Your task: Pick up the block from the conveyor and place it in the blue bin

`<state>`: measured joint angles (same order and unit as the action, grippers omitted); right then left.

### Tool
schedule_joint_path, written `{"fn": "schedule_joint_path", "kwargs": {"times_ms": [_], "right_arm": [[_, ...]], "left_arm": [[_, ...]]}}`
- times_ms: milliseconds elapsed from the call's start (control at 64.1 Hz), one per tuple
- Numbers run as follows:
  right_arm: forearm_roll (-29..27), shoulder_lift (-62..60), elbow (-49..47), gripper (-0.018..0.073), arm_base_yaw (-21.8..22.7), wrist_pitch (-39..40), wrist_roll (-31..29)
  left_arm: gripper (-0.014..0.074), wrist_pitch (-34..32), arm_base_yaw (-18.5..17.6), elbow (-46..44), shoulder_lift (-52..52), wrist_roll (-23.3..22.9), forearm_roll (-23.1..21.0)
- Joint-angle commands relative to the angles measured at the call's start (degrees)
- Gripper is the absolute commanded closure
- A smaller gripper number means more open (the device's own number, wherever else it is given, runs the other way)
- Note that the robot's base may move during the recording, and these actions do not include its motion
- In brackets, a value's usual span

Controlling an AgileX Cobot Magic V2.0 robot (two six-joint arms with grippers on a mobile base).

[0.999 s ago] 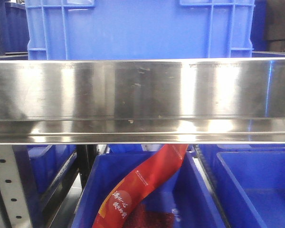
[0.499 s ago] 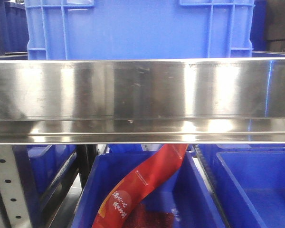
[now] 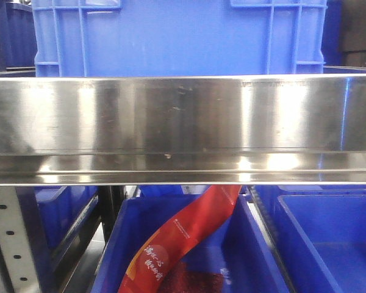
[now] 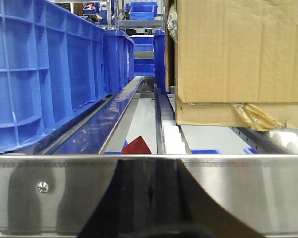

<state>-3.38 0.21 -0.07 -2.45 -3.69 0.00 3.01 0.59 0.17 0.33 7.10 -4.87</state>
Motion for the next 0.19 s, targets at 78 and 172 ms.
{"fn": "schedule_joint_path", "kwargs": {"times_ms": [78, 172], "right_arm": [[0.5, -0.2, 0.1, 0.0721, 0.2, 1.2, 0.0], [0.5, -0.2, 0.1, 0.0721, 0.2, 1.2, 0.0]], "left_arm": [[0.0707, -1.0, 0.1, -0.2, -0.3, -0.3, 0.2], [0.0707, -1.0, 0.1, -0.2, -0.3, -0.3, 0.2]]}}
